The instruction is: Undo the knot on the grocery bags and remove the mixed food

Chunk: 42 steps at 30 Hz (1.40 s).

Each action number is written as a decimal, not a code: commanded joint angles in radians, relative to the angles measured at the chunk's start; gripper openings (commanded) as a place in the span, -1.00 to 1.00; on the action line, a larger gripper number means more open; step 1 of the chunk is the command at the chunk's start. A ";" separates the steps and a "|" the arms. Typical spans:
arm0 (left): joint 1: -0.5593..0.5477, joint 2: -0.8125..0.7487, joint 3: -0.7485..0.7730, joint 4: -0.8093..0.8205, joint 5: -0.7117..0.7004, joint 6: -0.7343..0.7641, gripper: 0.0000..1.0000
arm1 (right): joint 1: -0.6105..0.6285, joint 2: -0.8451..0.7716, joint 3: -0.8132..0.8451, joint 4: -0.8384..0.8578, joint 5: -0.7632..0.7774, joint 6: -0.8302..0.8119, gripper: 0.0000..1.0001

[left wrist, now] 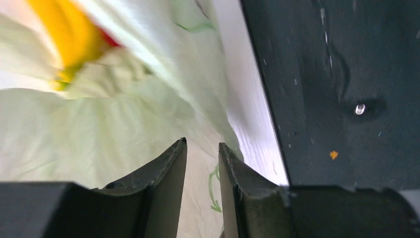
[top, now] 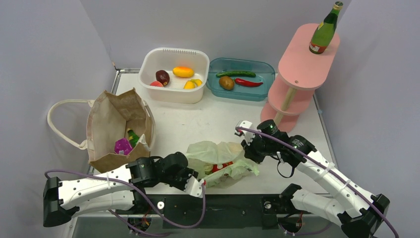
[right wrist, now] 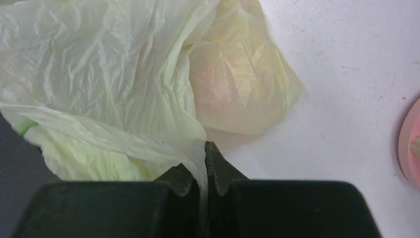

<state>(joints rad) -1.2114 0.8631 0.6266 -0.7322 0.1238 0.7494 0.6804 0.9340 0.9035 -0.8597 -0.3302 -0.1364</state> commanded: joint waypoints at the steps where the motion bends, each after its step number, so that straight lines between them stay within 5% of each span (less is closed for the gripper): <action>1: 0.001 -0.038 0.183 0.147 0.107 -0.160 -0.43 | 0.046 -0.007 0.010 0.037 0.024 -0.034 -1.00; 9: 0.001 0.073 0.257 0.344 0.093 -0.255 -0.30 | 0.085 0.035 0.025 0.094 0.014 0.032 -1.00; 17: 0.043 0.201 0.203 0.441 0.032 -0.191 -0.53 | -0.036 0.065 0.065 0.103 -0.052 0.108 -1.00; 22: 0.255 0.344 0.267 0.394 0.016 -0.267 -0.25 | -0.040 0.052 0.059 0.082 -0.039 0.066 -1.00; 26: 0.311 0.353 0.252 0.310 0.054 -0.223 -0.02 | -0.039 0.051 0.055 0.069 -0.041 0.042 -1.00; 30: 0.305 0.269 0.189 0.220 0.102 -0.164 0.00 | -0.039 0.043 0.049 0.053 -0.046 0.022 -1.00; 35: 0.171 0.176 0.123 0.159 0.076 -0.130 0.13 | -0.036 0.039 0.030 0.048 -0.063 0.017 -1.00; 42: 0.107 0.169 0.153 0.327 -0.049 -0.276 0.51 | -0.032 0.033 0.010 0.047 -0.086 0.023 -1.00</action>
<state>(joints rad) -1.0969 1.0386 0.7418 -0.5240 0.1532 0.5583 0.6426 0.9909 0.9253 -0.8215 -0.3885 -0.1047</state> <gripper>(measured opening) 0.738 0.004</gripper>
